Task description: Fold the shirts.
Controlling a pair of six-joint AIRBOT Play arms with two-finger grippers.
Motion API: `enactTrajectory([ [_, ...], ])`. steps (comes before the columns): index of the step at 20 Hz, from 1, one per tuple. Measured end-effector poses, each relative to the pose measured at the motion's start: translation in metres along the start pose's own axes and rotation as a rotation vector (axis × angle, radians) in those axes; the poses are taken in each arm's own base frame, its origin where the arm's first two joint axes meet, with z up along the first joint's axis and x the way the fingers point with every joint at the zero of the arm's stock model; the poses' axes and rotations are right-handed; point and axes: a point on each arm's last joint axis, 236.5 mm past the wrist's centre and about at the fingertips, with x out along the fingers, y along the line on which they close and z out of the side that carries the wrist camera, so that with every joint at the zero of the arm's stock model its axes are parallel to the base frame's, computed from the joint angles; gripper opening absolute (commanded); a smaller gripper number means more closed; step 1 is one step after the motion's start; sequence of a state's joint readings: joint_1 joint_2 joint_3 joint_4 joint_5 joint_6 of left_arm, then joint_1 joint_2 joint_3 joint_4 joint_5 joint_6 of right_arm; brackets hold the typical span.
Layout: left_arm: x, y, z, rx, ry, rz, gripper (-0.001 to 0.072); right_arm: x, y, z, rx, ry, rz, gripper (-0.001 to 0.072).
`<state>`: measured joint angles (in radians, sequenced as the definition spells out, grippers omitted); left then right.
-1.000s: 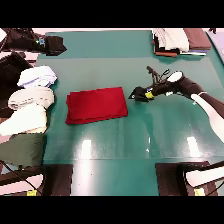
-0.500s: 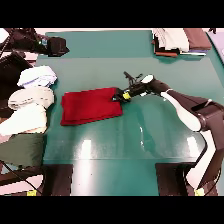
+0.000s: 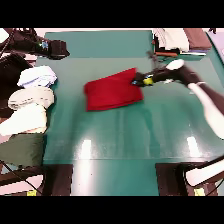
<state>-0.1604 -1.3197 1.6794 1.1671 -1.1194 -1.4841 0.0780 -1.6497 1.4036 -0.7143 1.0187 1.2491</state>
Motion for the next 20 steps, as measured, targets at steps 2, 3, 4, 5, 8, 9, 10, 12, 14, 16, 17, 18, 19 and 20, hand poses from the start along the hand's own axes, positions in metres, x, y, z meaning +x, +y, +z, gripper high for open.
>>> enactTrajectory([
  [2,0.0,0.0,0.0,-0.001,0.001,-0.001,0.0022,-0.064,-0.05,0.015,0.052,-0.104,-0.116,0.0017],
  [3,0.0,-0.001,0.0,-0.002,0.0,-0.004,0.0022,-0.097,-0.074,0.02,0.082,-0.156,-0.173,0.0017],
  [4,0.0,-0.001,0.0,-0.003,-0.001,-0.006,0.0022,-0.13,-0.098,0.021,0.121,-0.207,-0.228,0.0017],
  [5,0.0,-0.003,0.0,-0.006,-0.001,-0.011,0.0022,-0.165,-0.123,0.018,0.164,-0.261,-0.287,0.0017],
  [8,0.0,-0.005,0.002,-0.013,-0.007,-0.021,0.0022,-0.261,-0.188,-0.004,0.317,-0.424,-0.438,0.0017],
  [9,0.0,-0.005,0.002,-0.014,-0.007,-0.022,0.0022,-0.287,-0.204,-0.016,0.365,-0.472,-0.477,0.0017],
  [10,0.0,-0.006,0.002,-0.016,-0.008,-0.023,0.0022,-0.312,-0.219,-0.03,0.422,-0.523,-0.517,0.0017],
  [12,0.0,-0.006,0.003,-0.019,-0.011,-0.024,0.0022,-0.355,-0.244,-0.059,0.525,-0.617,-0.589,0.0017],
  [14,0.0,-0.006,0.003,-0.02,-0.012,-0.027,0.0022,-0.382,-0.261,-0.09,0.611,-0.678,-0.642,0.0017],
  [16,0.0,-0.006,0.003,-0.02,-0.013,-0.027,0.0022,-0.394,-0.27,-0.116,0.671,-0.697,-0.692,0.0017],
  [17,0.0,-0.006,0.003,-0.021,-0.013,-0.027,0.0022,-0.394,-0.273,-0.128,0.692,-0.688,-0.716,0.0017],
  [18,0.0,-0.007,0.003,-0.021,-0.013,-0.028,0.0023,-0.392,-0.275,-0.139,0.71,-0.67,-0.739,0.0017],
  [19,0.0,-0.007,0.003,-0.022,-0.014,-0.029,0.0023,-0.388,-0.276,-0.147,0.721,-0.647,-0.756,0.0018],
  [20,0.0,-0.007,0.003,-0.022,-0.014,-0.03,0.0022,-0.381,-0.275,-0.153,0.72,-0.61,-0.769,0.0018],
])
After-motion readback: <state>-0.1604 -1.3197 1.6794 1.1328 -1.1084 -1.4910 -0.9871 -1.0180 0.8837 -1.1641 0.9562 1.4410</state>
